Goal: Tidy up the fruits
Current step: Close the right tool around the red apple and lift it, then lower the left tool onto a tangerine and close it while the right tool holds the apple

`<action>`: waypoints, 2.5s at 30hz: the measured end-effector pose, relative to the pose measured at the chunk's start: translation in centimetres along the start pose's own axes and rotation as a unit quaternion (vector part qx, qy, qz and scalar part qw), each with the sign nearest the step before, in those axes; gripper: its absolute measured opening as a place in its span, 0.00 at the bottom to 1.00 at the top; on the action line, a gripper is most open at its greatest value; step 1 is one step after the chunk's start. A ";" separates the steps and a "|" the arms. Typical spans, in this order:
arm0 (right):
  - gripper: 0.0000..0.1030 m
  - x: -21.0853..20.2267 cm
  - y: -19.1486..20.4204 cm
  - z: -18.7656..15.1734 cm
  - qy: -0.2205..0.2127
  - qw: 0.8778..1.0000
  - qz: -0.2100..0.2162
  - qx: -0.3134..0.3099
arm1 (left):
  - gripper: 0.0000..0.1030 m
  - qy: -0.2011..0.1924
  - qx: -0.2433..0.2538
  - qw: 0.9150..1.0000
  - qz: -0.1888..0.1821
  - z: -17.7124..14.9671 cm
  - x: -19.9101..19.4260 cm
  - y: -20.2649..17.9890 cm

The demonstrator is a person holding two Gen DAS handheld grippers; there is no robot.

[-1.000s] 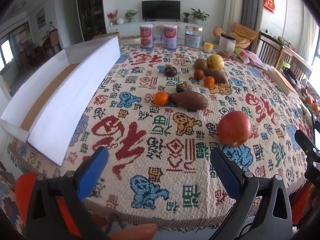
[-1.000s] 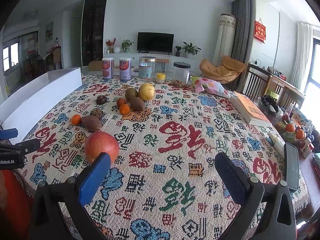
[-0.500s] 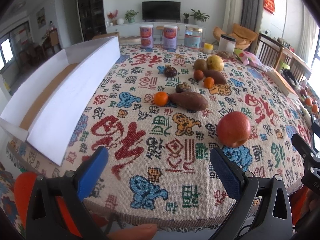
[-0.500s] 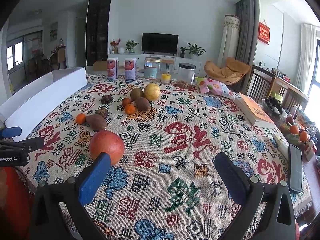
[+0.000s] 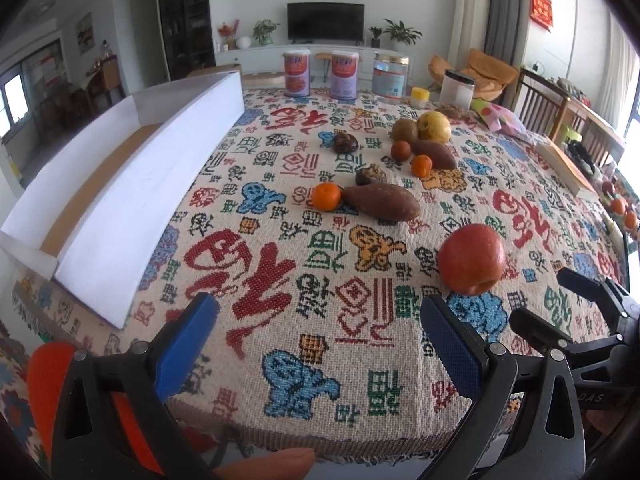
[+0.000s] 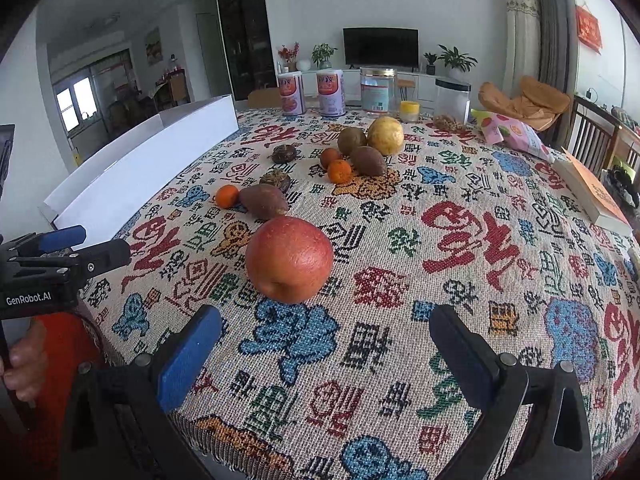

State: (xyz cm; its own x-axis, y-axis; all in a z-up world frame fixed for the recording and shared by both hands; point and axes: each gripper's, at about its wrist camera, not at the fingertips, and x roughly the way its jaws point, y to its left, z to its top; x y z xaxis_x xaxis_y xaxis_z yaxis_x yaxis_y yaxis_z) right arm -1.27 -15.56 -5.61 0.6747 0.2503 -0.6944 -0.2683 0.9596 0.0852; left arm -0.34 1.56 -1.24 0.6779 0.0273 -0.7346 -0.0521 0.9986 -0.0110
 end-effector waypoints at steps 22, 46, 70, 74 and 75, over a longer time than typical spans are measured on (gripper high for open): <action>0.65 9.3 -1.6 5.0 0.104 0.991 0.062 0.059 | 0.99 -0.005 -0.020 1.000 0.010 -0.2 -0.1 1.7; 0.92 6.0 -7.7 0.4 0.063 0.990 -0.121 0.030 | 0.99 0.084 0.033 0.996 -0.006 -0.6 9.6 -0.9; 0.99 7.0 -9.0 -0.2 0.064 0.990 -0.112 0.050 | 0.96 0.092 0.058 0.992 -0.063 6.4 16.6 0.9; 0.99 7.0 -9.0 -0.1 0.064 0.990 -0.112 0.051 | 0.75 0.069 0.092 0.991 -0.069 7.1 17.3 0.7; 0.99 7.0 -9.0 -0.1 0.064 0.990 -0.112 0.051 | 0.73 0.067 0.094 0.991 -0.072 7.3 17.4 0.8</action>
State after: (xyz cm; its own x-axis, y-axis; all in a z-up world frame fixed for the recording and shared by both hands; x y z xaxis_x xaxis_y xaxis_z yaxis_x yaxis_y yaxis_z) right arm 5.80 -22.48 -11.36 0.6152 0.0175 -0.7882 -0.0469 0.9988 -0.0145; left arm 16.82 3.18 -9.08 0.5638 -0.1096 -0.8186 0.1848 0.9828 -0.0044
